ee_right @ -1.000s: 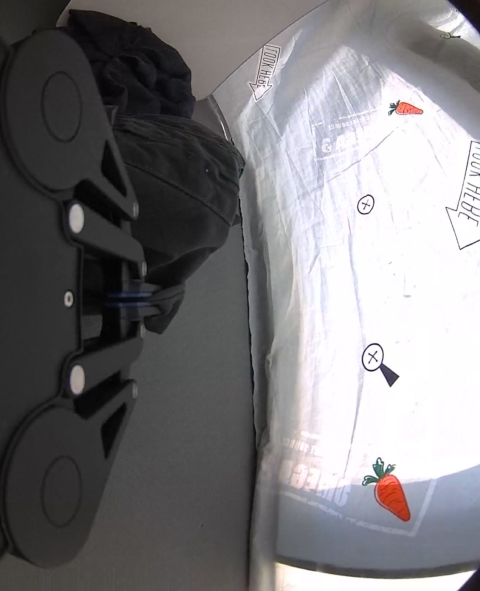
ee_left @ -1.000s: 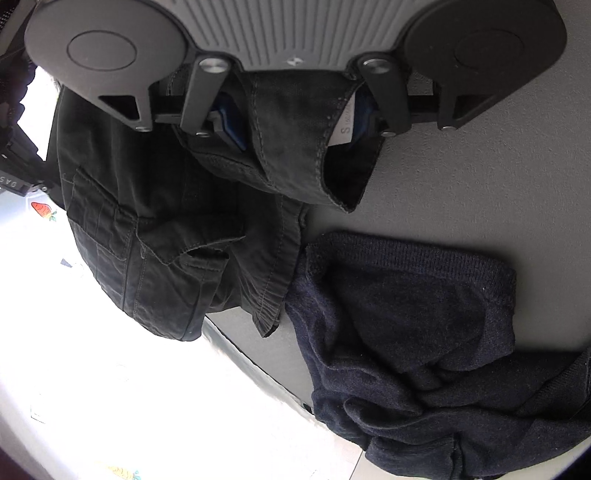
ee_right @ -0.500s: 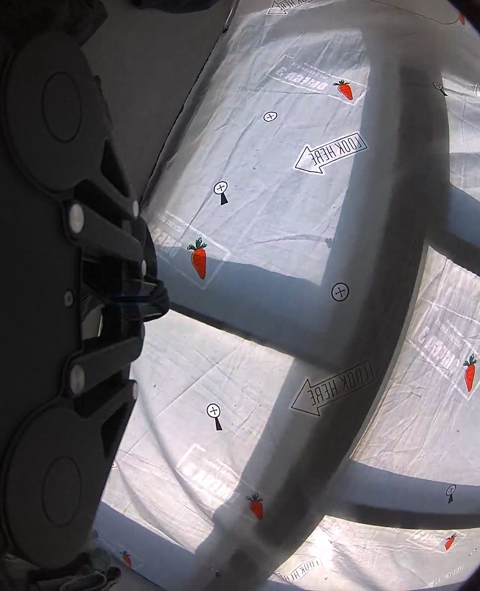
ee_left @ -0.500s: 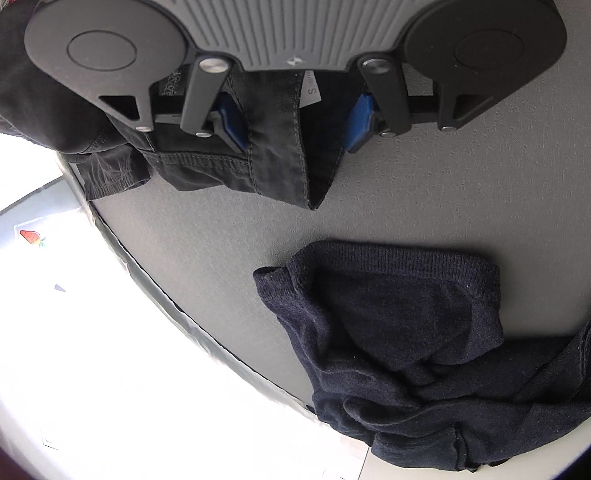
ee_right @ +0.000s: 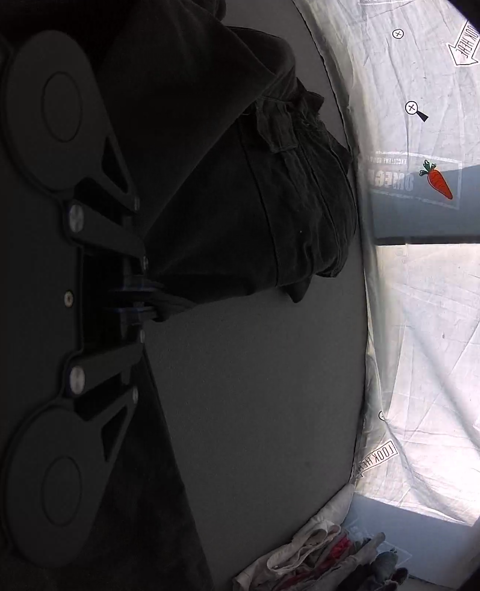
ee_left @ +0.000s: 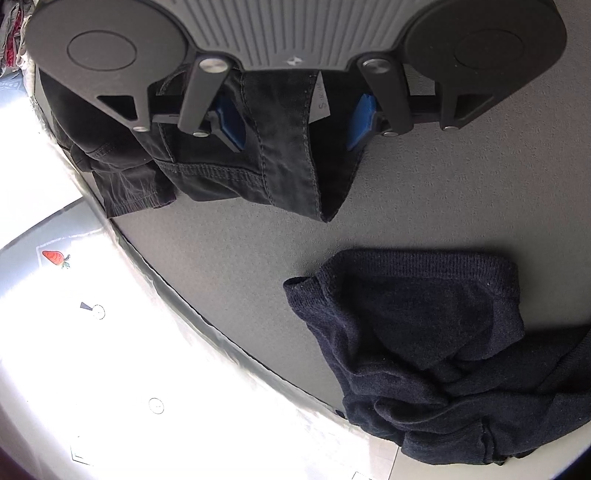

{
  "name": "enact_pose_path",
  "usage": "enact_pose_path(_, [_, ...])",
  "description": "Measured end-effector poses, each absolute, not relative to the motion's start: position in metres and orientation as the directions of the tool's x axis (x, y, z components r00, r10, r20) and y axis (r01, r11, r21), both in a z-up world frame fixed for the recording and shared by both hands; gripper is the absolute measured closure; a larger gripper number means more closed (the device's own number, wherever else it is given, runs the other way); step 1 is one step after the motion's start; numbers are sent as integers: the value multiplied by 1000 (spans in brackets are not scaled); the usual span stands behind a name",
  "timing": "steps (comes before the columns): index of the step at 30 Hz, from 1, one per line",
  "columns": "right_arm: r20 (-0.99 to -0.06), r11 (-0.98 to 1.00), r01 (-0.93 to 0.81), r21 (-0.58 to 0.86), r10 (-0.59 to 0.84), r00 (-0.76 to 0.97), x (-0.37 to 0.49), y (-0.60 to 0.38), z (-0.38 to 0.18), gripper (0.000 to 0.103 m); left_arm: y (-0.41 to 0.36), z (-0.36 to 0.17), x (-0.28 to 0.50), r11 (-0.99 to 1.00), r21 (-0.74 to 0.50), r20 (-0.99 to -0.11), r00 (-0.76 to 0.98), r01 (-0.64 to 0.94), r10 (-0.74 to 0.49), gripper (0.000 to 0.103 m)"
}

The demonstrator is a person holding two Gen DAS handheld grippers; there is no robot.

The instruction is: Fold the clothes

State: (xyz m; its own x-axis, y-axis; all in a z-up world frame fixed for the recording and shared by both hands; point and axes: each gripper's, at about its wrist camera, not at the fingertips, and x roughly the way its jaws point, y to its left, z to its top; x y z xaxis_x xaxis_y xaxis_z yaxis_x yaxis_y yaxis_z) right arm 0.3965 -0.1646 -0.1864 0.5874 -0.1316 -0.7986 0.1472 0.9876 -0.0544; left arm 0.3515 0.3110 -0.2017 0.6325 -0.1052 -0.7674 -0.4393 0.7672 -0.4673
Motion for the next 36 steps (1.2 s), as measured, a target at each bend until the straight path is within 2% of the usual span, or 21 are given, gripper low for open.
enact_pose_path(3, [-804, 988, 148, -48, -126, 581, 400, -165, -189, 95, 310, -209, 356, 747, -498, -762, 634, -440, -135, 44])
enact_pose_path(4, [-805, 988, 148, -41, -120, 581, 400, -166, -189, 95, 308, -209, 356, 746, -501, -756, 641, -438, -132, 53])
enact_pose_path(5, [-806, 988, 147, -34, -114, 581, 400, -167, -189, 95, 307, -209, 357, 744, -506, -751, 647, -437, -131, 83])
enact_pose_path(6, [-806, 989, 147, -26, -108, 582, 400, -168, -188, 95, 305, -208, 358, 737, -510, -749, 651, -444, -126, 92])
enact_pose_path(8, [-805, 989, 150, -10, -97, 585, 399, -170, -187, 95, 303, -199, 356, 736, -491, -740, 669, -466, -70, 95])
enact_pose_path(13, [-778, 983, 179, 40, -82, 623, 390, -178, -175, 91, 325, -167, 352, 714, -439, -713, 695, -545, 93, 98])
enact_pose_path(14, [-763, 982, 184, 42, -88, 641, 388, -179, -170, 89, 334, -164, 351, 716, -420, -713, 691, -557, 119, 98])
enact_pose_path(16, [-729, 980, 194, 44, -101, 677, 384, -182, -160, 75, 349, -159, 348, 715, -392, -713, 682, -579, 162, 97])
enact_pose_path(18, [-700, 975, 198, 100, -72, 711, 382, -187, -151, 69, 356, -164, 347, 707, -388, -729, 666, -592, 158, 97])
enact_pose_path(22, [-662, 952, 223, 211, -29, 749, 385, -203, -139, 65, 348, -172, 347, 731, -302, -763, 615, -612, 200, 96])
enact_pose_path(27, [-638, 895, 297, 333, -19, 770, 386, -238, -129, 65, 352, -193, 354, 721, -269, -824, 540, -639, 171, 93])
enact_pose_path(30, [-667, 903, 313, 295, -39, 744, 402, -246, -139, 75, 353, -201, 354, 713, -268, -837, 524, -648, 161, 90])
enact_pose_path(34, [-709, 897, 303, 322, 16, 705, 431, -254, -164, 77, 335, -197, 367, 815, -110, -840, 491, -569, 229, 88])
enact_pose_path(36, [-718, 897, 285, 339, 51, 694, 449, -254, -176, 77, 330, -197, 371, 826, -72, -842, 478, -558, 249, 88])
